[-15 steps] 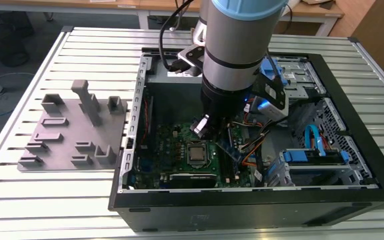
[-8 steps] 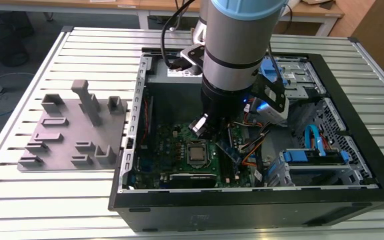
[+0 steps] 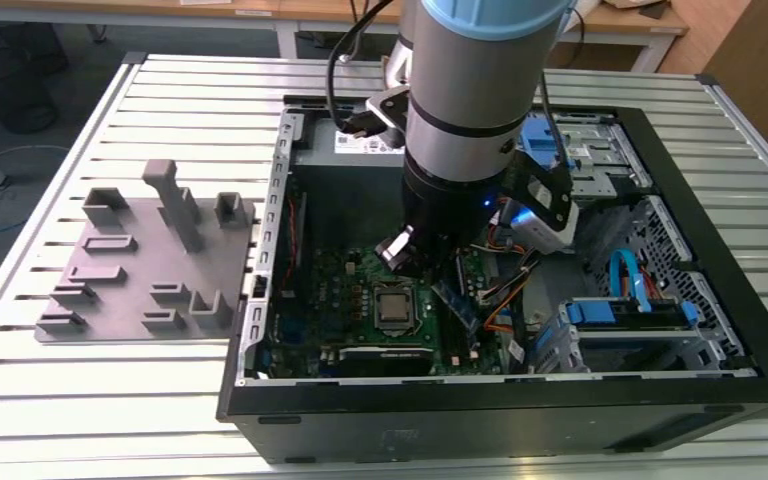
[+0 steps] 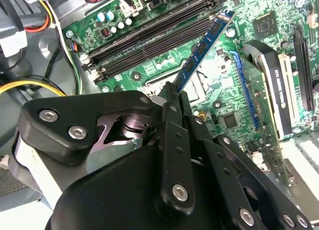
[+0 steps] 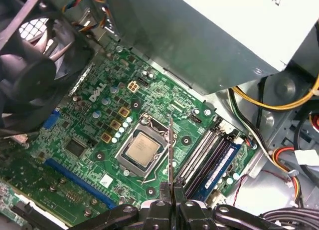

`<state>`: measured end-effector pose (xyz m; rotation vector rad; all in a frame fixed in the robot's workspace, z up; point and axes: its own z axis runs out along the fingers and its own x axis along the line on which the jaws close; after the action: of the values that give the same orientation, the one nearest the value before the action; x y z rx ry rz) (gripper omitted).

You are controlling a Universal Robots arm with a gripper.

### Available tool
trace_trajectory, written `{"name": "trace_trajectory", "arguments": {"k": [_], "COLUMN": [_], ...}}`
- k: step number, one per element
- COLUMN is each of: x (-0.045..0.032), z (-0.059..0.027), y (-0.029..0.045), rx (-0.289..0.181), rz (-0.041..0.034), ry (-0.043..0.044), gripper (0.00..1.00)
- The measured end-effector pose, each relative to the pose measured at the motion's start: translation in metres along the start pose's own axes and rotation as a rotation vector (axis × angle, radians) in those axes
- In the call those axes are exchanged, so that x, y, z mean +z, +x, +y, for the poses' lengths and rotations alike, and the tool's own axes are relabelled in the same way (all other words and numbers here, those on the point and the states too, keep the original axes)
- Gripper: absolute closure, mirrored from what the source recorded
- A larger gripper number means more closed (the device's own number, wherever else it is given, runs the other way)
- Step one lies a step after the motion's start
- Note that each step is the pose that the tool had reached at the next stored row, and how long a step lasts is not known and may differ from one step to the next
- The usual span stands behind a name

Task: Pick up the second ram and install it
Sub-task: 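Insert the second ram into the second slot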

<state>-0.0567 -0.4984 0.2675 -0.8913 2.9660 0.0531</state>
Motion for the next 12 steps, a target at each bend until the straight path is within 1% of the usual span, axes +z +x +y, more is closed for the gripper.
{"name": "trace_trajectory", "arguments": {"k": [12], "x": [0.0002], "z": [0.0], "y": [0.0], "rx": [0.105], "rz": [-0.0021], "ry": [0.0055], "gripper": [0.86]}}
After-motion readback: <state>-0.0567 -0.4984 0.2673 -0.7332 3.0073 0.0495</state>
